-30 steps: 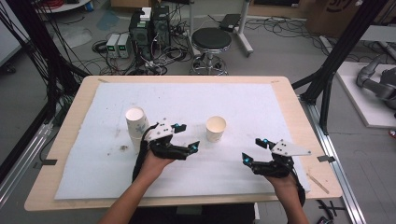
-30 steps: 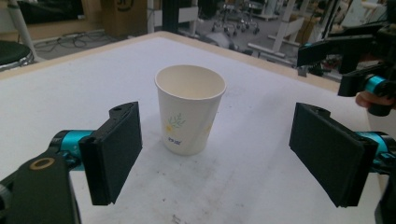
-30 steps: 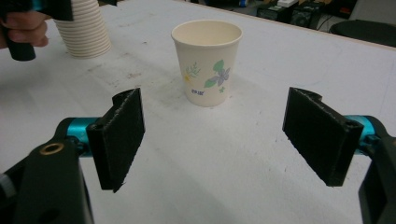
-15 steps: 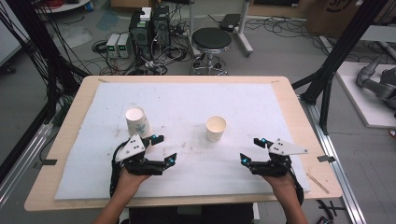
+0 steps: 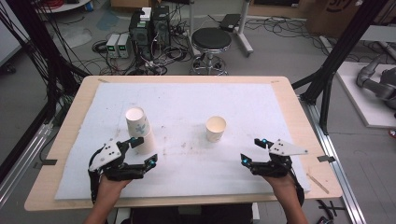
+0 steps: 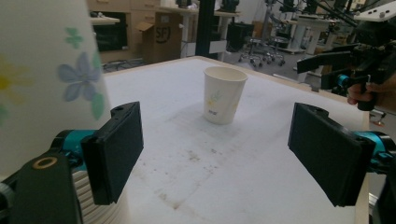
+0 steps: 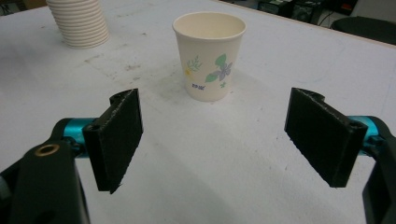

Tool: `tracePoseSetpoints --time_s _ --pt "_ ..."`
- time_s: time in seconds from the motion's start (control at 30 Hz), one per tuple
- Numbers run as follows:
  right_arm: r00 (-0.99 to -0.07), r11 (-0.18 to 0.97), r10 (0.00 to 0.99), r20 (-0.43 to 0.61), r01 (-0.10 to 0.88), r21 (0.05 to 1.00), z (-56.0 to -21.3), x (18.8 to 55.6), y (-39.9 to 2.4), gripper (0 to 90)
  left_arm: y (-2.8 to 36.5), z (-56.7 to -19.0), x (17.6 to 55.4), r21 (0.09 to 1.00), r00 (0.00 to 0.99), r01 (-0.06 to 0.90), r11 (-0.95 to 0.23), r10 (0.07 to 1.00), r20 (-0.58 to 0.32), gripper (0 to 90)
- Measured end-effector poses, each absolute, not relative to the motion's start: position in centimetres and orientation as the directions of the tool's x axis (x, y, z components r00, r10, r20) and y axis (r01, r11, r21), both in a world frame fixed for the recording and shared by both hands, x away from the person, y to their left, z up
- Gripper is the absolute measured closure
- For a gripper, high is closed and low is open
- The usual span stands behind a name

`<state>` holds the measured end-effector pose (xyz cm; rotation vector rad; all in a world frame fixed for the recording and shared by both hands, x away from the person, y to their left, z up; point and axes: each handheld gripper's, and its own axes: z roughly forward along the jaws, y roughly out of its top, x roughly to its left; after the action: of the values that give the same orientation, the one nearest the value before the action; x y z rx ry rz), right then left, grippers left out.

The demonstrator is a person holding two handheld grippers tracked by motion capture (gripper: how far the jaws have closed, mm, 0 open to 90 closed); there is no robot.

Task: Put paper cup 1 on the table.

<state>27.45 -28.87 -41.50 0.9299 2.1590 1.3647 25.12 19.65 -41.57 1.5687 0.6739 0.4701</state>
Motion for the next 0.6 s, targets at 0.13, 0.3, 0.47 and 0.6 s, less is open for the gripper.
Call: tracePoseSetpoints --time_s 0.13,0.3,0.47,0.6 --pt "-0.683 0.299 0.730 -0.005 0.312 0.902 -41.5 27.4 -29.0 19.8 21.2 -42.1 24.7 0.988 0.718 0.152 -0.001 0.687 -0.110 18.1" --pt "-0.676 0.290 0.737 0.000 0.317 0.903 -41.4 27.8 -28.9 19.9 22.8 -42.7 24.7 0.986 0.688 0.168 0.018 0.714 -0.131 18.0" --pt "-0.689 0.308 0.725 0.001 0.325 0.894 -41.7 27.9 -28.5 19.9 23.4 -43.0 24.8 0.984 0.666 0.176 0.029 0.733 -0.141 18.1" --pt "-0.689 0.303 0.725 0.000 0.319 0.898 -41.6 27.9 -28.5 19.9 23.5 -42.8 24.7 0.985 0.665 0.171 0.033 0.734 -0.140 18.0"
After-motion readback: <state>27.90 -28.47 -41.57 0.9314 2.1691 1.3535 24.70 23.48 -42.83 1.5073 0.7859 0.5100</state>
